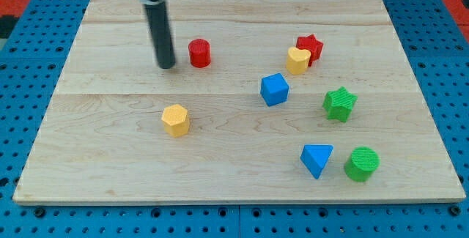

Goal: Move the yellow hexagonred circle diagonal to the yellow heart

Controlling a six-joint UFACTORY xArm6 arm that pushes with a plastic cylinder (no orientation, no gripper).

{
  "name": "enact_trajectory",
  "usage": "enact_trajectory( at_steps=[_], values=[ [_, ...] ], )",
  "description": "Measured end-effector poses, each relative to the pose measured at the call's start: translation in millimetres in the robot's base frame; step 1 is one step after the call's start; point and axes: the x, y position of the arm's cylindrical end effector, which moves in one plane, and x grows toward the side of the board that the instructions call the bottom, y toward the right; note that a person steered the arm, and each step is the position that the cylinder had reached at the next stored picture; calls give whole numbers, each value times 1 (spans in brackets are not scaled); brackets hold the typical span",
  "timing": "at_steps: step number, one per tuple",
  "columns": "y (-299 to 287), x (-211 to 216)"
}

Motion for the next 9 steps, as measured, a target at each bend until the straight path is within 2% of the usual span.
enact_trajectory(
  at_steps=[1, 2, 3, 4, 5, 6, 7, 8, 9],
  values=[
    [62, -35],
    [147, -27],
    [55, -23],
    [86, 1],
    [157, 2],
    [145, 3],
    [51, 17],
    [29, 56],
    [40, 117]
  ],
)
